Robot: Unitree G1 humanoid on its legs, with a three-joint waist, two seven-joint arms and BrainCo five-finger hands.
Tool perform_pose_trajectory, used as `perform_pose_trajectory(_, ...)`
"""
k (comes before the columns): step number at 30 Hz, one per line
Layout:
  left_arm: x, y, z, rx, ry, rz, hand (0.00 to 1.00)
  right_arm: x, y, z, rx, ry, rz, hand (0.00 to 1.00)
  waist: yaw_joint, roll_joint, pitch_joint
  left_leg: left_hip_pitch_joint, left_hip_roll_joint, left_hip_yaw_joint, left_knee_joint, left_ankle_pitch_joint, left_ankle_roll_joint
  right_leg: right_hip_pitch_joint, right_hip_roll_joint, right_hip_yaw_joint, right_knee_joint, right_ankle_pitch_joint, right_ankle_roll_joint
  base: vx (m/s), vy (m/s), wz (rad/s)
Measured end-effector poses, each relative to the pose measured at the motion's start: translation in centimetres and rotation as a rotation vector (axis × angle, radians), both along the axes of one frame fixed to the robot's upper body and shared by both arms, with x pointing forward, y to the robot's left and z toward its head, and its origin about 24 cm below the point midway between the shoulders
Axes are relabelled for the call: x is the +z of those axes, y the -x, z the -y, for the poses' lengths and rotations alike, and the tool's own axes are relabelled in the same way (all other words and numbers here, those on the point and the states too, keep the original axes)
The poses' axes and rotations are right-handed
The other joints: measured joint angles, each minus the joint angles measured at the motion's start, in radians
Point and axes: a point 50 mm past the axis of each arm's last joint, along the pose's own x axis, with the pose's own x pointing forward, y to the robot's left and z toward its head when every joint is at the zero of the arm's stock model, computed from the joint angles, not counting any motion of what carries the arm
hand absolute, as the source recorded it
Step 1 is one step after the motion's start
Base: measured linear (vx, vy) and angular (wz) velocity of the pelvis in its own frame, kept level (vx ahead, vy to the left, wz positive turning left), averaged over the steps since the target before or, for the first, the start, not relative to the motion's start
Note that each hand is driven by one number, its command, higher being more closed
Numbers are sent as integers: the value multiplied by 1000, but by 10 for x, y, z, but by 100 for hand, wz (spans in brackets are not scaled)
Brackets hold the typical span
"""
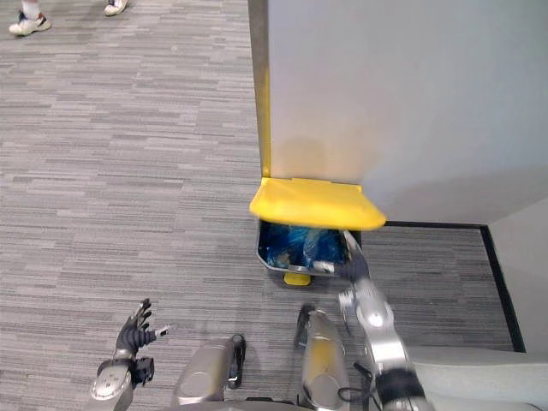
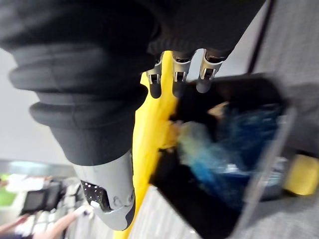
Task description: Gather rubbish on tea table into small bin, then transfer packed bag to large trash can.
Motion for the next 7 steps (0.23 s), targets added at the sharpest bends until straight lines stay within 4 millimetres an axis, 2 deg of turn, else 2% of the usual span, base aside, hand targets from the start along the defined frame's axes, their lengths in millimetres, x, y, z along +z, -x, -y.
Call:
perform_pose_trajectory(1,-3,0,11,4,38,-4,0,-8,13,3,-9,12,-51,0,-3,10,-21,-3,16,10,-32,17,-24,18,28,-17,-66,-11,11,-112,-164,-29)
perform_pose_trajectory(2,-5,1,16,4,57,-6,0,-13,19,4,-13,14,-77,0,0,17,-45,-5,33,18,-61,29,-32,27,52,-22,-124,-16,13,-88,-176,-64)
perform_pose_trajectory(3,-6,5,20,0,71,-10,0,-20,27,1,-14,5,-118,0,6,8,-103,-12,52,47,-130,62,-30,49,84,-27,-273,-44,-4,-14,-188,-79)
perform_pose_trajectory(4,-8,5,22,-1,73,-19,0,-26,31,3,-7,20,-149,0,0,0,-127,-10,52,65,-184,113,-58,65,104,-31,-376,-65,-54,-8,-230,-67)
perform_pose_trajectory(5,-10,3,24,-9,80,-25,0,-29,31,5,-7,29,-168,0,-11,7,-128,-7,59,64,-202,125,-54,71,113,-39,-401,-50,-54,-14,-187,-26)
perform_pose_trajectory(7,-10,-2,28,-34,94,-21,0,-43,45,13,-36,40,-256,0,-14,29,-145,28,78,53,-273,165,-59,107,144,-57,-473,-13,-72,-12,-110,6)
